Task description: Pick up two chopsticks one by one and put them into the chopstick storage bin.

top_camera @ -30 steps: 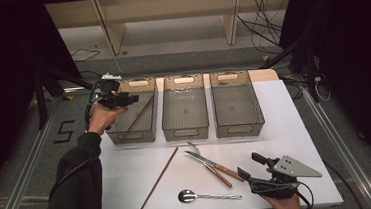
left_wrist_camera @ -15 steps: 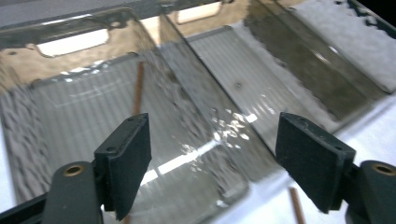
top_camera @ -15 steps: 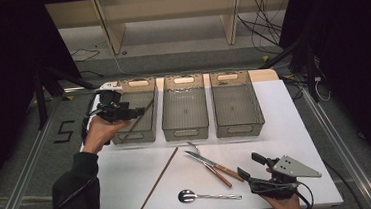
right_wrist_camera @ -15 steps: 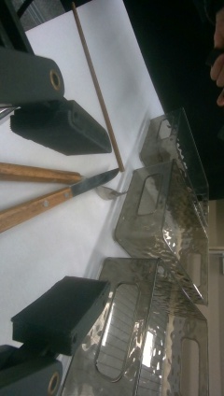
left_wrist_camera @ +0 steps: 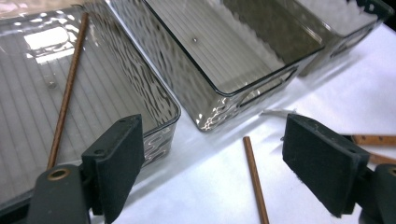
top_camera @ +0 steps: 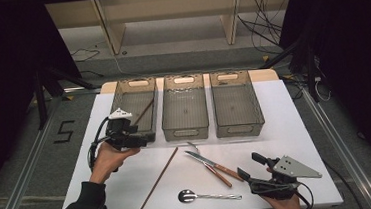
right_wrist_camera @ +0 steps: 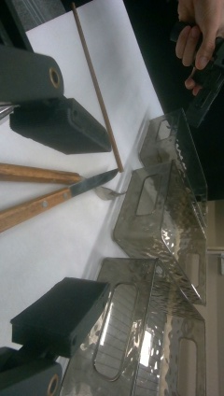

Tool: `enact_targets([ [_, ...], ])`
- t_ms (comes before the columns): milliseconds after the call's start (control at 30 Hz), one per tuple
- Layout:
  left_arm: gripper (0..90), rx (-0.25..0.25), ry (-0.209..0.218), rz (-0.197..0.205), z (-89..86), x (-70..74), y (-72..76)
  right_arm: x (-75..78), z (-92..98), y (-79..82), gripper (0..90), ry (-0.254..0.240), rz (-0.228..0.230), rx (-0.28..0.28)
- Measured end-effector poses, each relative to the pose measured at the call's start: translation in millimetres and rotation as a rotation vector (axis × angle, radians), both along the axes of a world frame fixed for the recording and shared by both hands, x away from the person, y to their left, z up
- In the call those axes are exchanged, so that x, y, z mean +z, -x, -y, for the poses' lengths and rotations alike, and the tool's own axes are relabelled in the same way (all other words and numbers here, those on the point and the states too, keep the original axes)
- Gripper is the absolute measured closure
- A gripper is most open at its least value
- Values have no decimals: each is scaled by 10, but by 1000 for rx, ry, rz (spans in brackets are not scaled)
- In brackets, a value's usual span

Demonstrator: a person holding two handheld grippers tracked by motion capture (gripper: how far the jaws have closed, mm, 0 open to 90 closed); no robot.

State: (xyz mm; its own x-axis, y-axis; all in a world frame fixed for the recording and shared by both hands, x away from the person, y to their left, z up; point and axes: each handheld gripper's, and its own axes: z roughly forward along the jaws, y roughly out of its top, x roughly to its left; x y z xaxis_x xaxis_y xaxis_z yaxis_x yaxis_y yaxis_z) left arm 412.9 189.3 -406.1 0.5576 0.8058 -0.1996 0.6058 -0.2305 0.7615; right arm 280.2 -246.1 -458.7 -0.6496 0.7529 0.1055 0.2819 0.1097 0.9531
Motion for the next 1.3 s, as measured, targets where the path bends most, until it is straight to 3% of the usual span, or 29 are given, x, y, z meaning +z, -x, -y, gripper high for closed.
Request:
enact_targets([
  [567, 188, -41, -69, -41, 80, -183, 381, -3, -27, 4, 244, 14, 3, 8],
  [1300, 223, -67, -176, -166, 264, -446, 626, -9, -46, 7, 245, 19, 2, 11],
])
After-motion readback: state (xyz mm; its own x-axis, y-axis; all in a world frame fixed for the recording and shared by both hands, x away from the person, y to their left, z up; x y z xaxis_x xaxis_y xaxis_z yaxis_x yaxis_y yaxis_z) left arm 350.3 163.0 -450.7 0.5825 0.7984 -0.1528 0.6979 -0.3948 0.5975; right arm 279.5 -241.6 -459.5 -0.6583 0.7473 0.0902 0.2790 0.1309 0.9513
